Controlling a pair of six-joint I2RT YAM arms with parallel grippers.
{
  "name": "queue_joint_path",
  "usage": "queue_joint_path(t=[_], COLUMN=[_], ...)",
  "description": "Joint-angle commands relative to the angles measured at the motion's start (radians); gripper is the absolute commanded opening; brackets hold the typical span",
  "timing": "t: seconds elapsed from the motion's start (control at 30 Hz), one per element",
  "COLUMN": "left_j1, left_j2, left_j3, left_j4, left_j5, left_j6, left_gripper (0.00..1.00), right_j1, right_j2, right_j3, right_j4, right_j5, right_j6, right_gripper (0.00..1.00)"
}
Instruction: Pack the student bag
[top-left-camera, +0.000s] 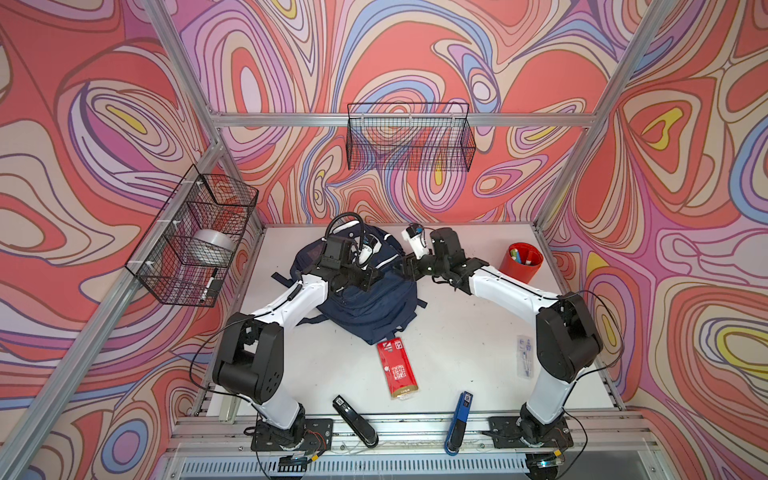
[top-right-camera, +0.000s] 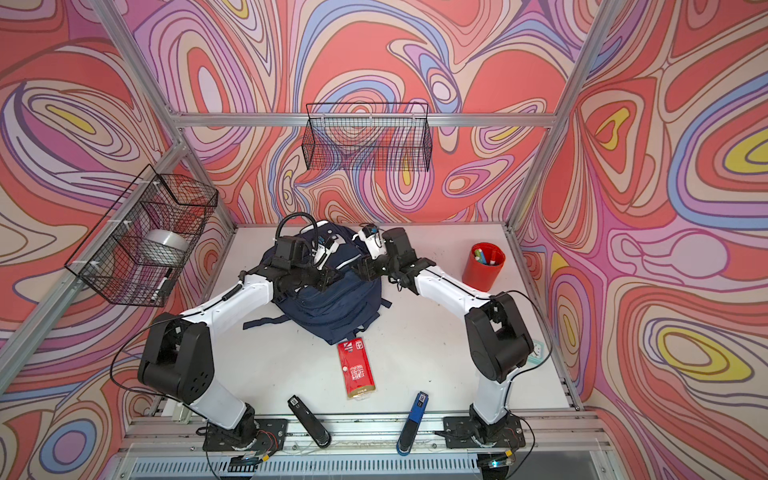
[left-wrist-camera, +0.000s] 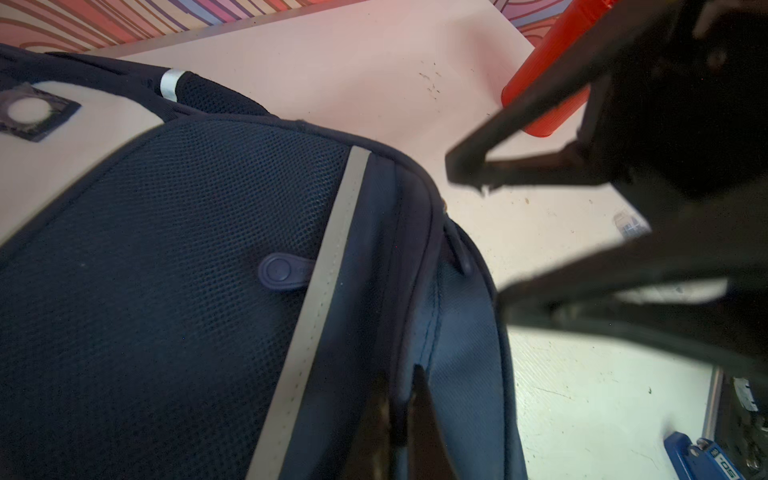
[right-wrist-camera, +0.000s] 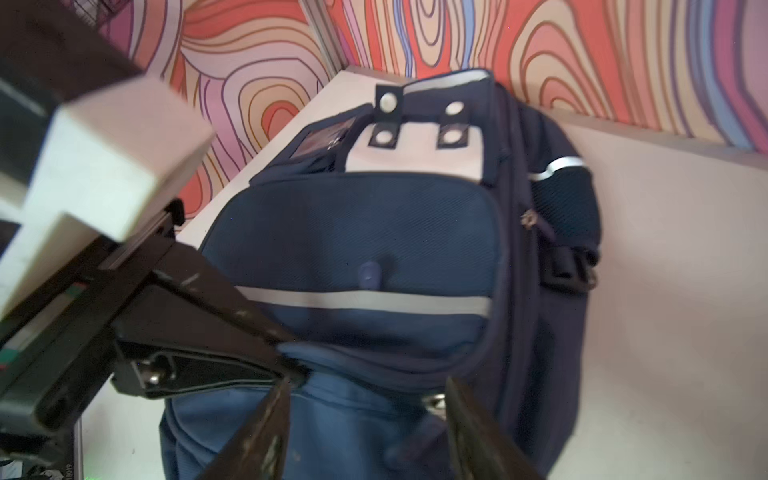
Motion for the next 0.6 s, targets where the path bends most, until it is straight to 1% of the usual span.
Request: queue_joint_path(t=[0.0,0.03,0.13,0.2,0.27,0.33,0.37,0.43,0.57], left_j1=[-0.003,-0.003,-0.004,-0.005,-0.003,-0.005,-0.004,-0.005,-0.004], left_j2=[-0.034,-0.035,-0.039,-0.040,-0.043,-0.043,-0.042,-0.039,-0.036], left_j3=[-0.003,-0.002,-0.002,0.003,0.002,0.002,0.005,0.006,0.005], left_j4=[0.046,0.046,0.044,0.029,0.025,0.028,0.028,0.028,0.038], left_j5=[0.038,0.039,0.039,0.033,0.030,0.032,0.032,0.035,0.037], left_j6=[-0.017,-0.017,-0.016,-0.009,-0.004,-0.005,-0.005,-0.007,-0.013], left_gripper=[0.00,0.00,0.00,0.00,0.00,0.00,0.00,0.00,0.00], right_j1=[0.028,0.035,0.042,0.042,0.042,0.042,0.042,0.039,0.008], right_j2=[-0.001,0.012,0.025,0.005,-0.020,-0.025,-0.053,-0.068,-0.098], right_j3=[0.017,0.027,0.025,0.002,-0.029,-0.049,-0.068,-0.092,-0.115], right_j4=[-0.047,-0.060,-0.078,-0.085,-0.069,-0.055,-0.037,-0.007,0.041], right_j5=[0.130,0.157,0.254,0.314,0.314,0.283,0.257,0.244,0.205], right_j6=[0.073,0.079,0.084,0.079,0.066,0.047,0.038,0.038,0.033], right_gripper=[0.52,0.48,0.42,0.40,0.40,0.40,0.40,0.41,0.42])
